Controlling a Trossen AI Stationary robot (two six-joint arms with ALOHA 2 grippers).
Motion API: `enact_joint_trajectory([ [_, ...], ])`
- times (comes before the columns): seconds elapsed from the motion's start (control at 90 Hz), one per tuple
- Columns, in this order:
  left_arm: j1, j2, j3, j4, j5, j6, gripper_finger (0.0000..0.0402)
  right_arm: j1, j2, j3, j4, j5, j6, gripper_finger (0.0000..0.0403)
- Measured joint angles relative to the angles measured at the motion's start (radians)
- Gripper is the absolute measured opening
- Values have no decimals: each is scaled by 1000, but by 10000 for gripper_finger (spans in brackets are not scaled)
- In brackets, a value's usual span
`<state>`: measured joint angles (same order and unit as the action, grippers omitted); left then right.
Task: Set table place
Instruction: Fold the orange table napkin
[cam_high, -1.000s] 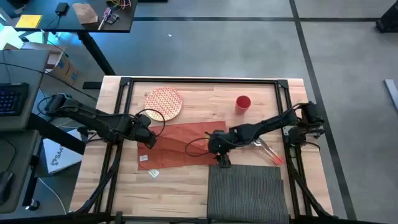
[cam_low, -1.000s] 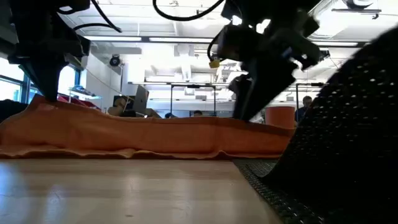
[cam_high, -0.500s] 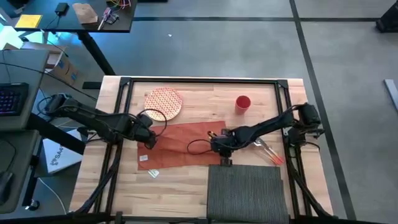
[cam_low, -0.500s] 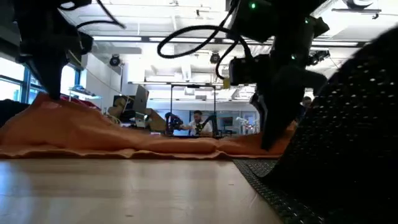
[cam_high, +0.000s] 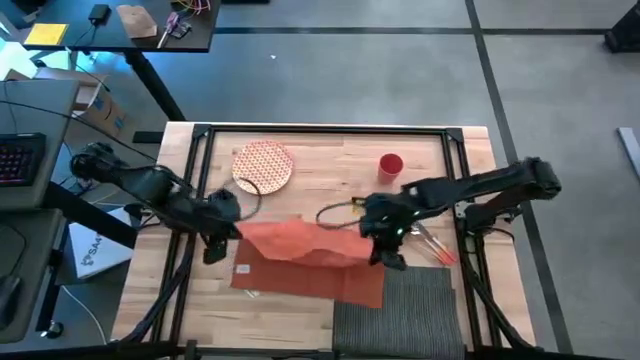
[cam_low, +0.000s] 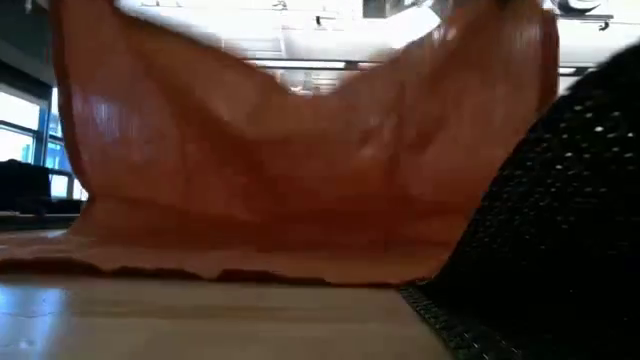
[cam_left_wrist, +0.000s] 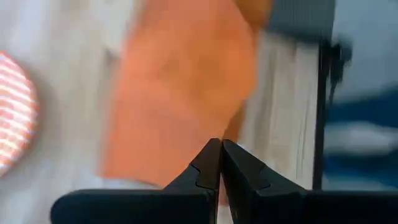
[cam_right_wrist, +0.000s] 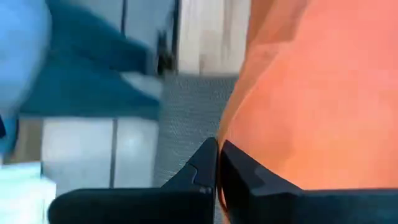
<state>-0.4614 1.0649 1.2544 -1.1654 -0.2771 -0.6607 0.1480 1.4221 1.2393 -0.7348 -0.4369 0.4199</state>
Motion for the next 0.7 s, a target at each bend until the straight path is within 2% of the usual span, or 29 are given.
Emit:
enact_joint_trajectory([
  [0.089, 28, -25, -4, -31, -223, -16, 0, -68, -46, 7, -10, 182, 40, 0],
  [0.233, 116, -43, -59, -78, -647, -16, 0, -242, -38, 6, -117, 413, 50, 0],
  [0.322, 201, -46, -116, -47, -776, 2, 0, -354, -5, 5, -141, 541, 26, 0],
  [0.4, 285, -43, -179, -7, -790, 38, 0, -439, 26, 4, -116, 582, -21, 0],
  [0.511, 393, -41, -276, 96, -732, 80, 0, -534, 85, 5, -78, 583, -63, 0],
  [0.578, 445, -39, -321, 173, -654, 124, 0, -568, 120, 4, -76, 583, -83, 0],
  [0.7, 525, -40, -375, 308, -419, 217, 0, -596, 158, 4, -76, 551, -112, 0],
])
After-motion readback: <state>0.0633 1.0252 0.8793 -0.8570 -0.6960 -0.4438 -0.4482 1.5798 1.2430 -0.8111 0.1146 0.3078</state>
